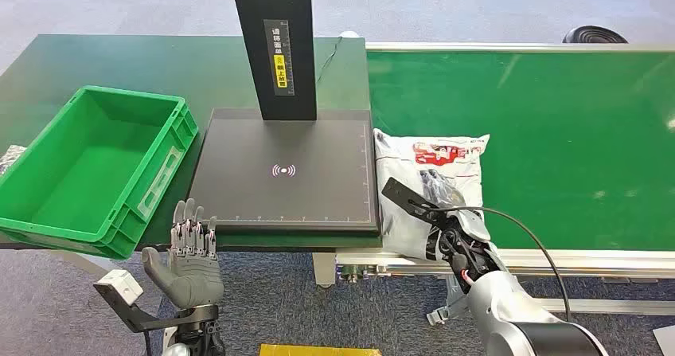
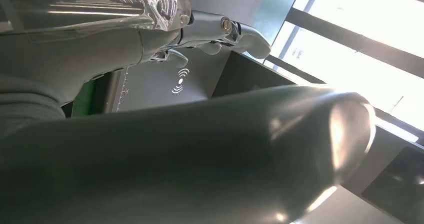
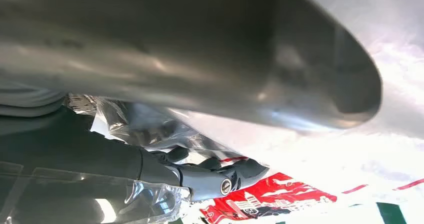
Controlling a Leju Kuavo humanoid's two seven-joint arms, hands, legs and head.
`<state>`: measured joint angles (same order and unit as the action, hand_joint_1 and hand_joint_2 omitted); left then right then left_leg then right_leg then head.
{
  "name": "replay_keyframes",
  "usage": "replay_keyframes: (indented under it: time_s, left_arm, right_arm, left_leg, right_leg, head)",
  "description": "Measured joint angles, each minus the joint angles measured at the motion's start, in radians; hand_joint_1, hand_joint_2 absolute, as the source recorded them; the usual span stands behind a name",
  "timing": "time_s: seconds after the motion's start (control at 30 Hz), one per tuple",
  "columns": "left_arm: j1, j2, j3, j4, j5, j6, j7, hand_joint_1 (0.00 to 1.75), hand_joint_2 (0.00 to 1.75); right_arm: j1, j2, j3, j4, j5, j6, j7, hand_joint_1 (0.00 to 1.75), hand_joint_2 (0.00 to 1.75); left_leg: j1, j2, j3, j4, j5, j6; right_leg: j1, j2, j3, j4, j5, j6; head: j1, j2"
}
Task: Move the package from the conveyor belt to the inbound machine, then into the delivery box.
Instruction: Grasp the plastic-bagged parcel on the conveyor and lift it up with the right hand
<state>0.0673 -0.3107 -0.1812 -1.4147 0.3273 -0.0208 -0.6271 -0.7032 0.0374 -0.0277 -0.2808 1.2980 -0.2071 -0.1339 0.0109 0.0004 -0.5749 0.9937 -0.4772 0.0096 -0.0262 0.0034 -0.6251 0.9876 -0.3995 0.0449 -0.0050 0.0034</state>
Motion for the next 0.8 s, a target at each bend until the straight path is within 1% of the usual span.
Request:
replay_keyframes:
  time_s: [0.03,0.07,0.13,0.3,0.8]
  left_arm:
    - [0.0,0.0,0.0,0.0,0.0,0.0,0.0,0.0,0.0]
    - [-0.001,0.0,0.0,0.0,0.0,0.0,0.001,0.0,0.0]
    - [-0.004,-0.001,0.001,0.001,0.0,-0.001,0.002,0.0,0.0]
    - [-0.014,-0.001,0.001,0.008,0.0,-0.003,0.005,0.0,0.0]
    - [-0.023,-0.001,0.001,0.024,0.0,-0.006,0.006,0.0,0.0]
  right_arm:
    - [0.0,0.0,-0.001,0.0,-0.003,0.0,0.0,0.0,0.58]
    - [0.0,0.0,-0.002,0.0,-0.006,0.001,0.0,0.0,0.87]
    - [0.0,0.0,-0.01,0.0,-0.016,0.005,0.003,0.0,1.75]
    - [-0.001,0.0,-0.026,0.0,-0.025,0.017,0.011,0.0,1.75]
    - [-0.003,0.0,-0.031,0.0,-0.013,0.018,0.027,0.0,1.75]
  left_leg:
    - [0.0,0.0,0.0,0.0,0.0,0.0]
    - [0.0,0.0,0.0,0.0,0.0,0.0]
    - [0.0,0.0,0.0,0.0,0.0,0.0]
    - [0.0,0.0,0.0,0.0,0.0,0.0]
    - [0.0,0.0,0.0,0.0,0.0,0.0]
  right_leg:
    - [0.0,0.0,0.0,0.0,0.0,0.0]
    - [0.0,0.0,0.0,0.0,0.0,0.0]
    - [0.0,0.0,0.0,0.0,0.0,0.0]
    - [0.0,0.0,0.0,0.0,0.0,0.0]
    - [0.0,0.0,0.0,0.0,0.0,0.0]
  head:
    - [0.0,0.0]
    - [0.0,0.0]
    - [0.0,0.0]
    - [0.0,0.0]
    - [0.0,0.0]
